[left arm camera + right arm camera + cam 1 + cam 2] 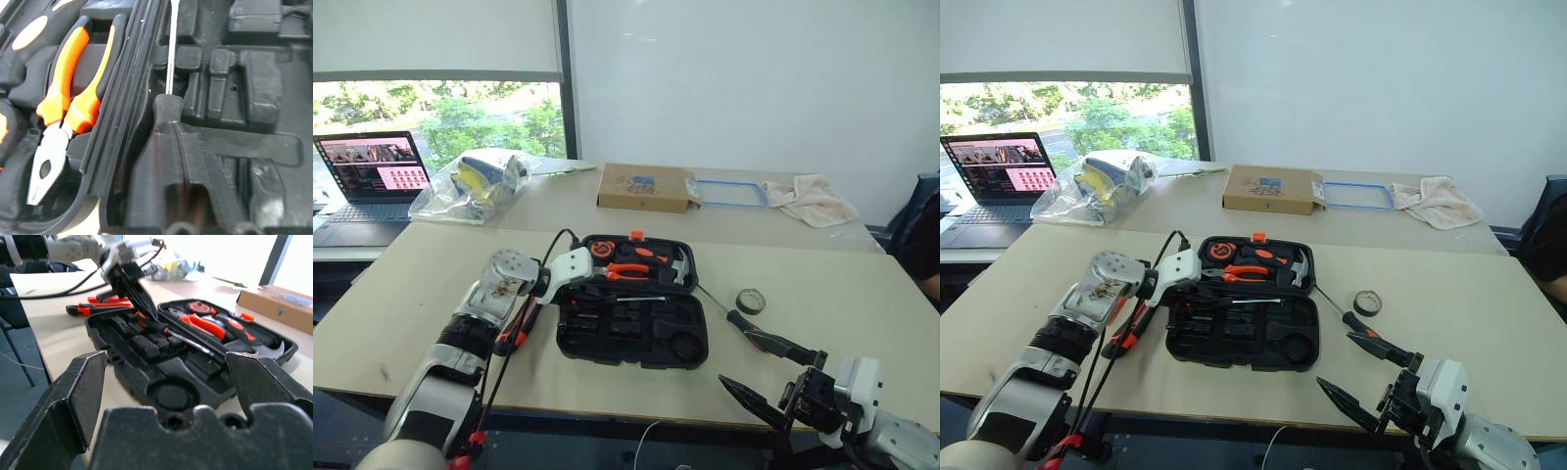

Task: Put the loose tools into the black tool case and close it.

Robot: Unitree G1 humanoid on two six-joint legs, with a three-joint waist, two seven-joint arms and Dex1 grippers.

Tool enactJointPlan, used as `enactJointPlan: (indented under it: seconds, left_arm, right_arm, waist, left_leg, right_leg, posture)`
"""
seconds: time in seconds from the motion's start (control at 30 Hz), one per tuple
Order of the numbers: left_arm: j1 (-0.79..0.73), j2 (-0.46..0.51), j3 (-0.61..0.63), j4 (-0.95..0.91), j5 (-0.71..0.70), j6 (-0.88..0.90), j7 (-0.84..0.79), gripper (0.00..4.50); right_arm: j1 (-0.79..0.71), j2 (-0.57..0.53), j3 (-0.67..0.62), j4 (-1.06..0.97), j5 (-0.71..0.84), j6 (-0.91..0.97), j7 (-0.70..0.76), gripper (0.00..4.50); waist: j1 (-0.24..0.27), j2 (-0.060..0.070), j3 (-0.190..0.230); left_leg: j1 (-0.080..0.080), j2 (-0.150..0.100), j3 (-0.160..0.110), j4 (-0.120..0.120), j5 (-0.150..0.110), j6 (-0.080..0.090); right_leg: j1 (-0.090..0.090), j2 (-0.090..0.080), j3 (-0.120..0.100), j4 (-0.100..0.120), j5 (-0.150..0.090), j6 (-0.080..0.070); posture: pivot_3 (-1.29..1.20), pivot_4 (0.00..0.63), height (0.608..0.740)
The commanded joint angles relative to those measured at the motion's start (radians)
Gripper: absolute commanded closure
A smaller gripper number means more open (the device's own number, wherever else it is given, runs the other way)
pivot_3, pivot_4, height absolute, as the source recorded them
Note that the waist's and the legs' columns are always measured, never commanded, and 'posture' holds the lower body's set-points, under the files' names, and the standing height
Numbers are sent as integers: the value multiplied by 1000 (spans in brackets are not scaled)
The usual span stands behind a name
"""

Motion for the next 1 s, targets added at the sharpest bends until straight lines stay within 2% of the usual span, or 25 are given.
enactJointPlan:
  seconds: [0.03,0.23,0.37,0.5,0.57,0.67,0.77,0.87,1.0]
  left_arm:
    - [-6,-18,-5,4,0,3,11,4472]
    - [2,-25,-48,25,56,41,38,4472]
    - [13,-28,-77,15,80,104,41,4472]
    - [22,-32,-74,4,66,134,46,4472]
    - [35,-33,-27,-14,15,98,45,4472]
    - [84,-20,121,-64,-139,-34,4,4472]
    - [153,46,253,-117,-259,-113,-52,4472]
    - [257,154,322,-168,-319,-139,-133,3799]
    - [462,290,447,-232,-424,-79,-213,2289]
  right_arm:
    - [4,-2,-15,-17,9,-5,-3,0]
    - [3,-2,-17,-18,9,-2,-9,0]
    - [7,2,-13,-22,9,0,-16,0]
    - [13,1,-19,-24,12,5,-24,0]
    - [18,-1,-42,-23,12,4,-38,0]
    - [37,-4,-120,-17,5,23,-105,0]
    - [95,-21,-202,-2,-20,67,-154,0]
    - [170,-27,-263,26,-11,59,-116,0]
    - [247,-27,-301,94,-27,33,-63,0]
  waist:
    - [-1,0,0]
    - [0,0,0]
    - [-2,0,0]
    - [-4,2,-1]
    - [-4,4,-2]
    - [-6,7,-4]
    - [-10,7,-3]
    - [-13,7,-3]
    - [-12,12,-6]
  left_leg:
    - [0,0,0,0,0,0]
    - [2,0,0,0,0,0]
    - [12,1,0,0,-2,3]
    - [13,1,0,0,-2,3]
    - [13,1,0,0,-2,3]
    - [13,1,0,0,-2,2]
    - [10,2,0,-1,-1,2]
    - [8,3,0,-3,-1,1]
    - [12,2,1,-12,-1,1]
  right_leg:
    - [0,0,0,0,0,0]
    - [2,0,0,0,0,0]
    - [14,0,0,-1,0,0]
    - [14,-1,0,-1,-1,1]
    - [14,-1,0,-1,0,1]
    - [12,-1,1,0,0,1]
    - [9,-2,1,0,0,0]
    - [4,-2,1,0,0,-1]
    - [5,-5,2,-2,-1,-2]
  posture:
    - [0,150,740]
    - [0,150,740]
    - [0,150,740]
    - [0,150,740]
    - [0,150,740]
    - [0,150,740]
    - [0,150,740]
    - [0,150,740]
    - [0,150,740]
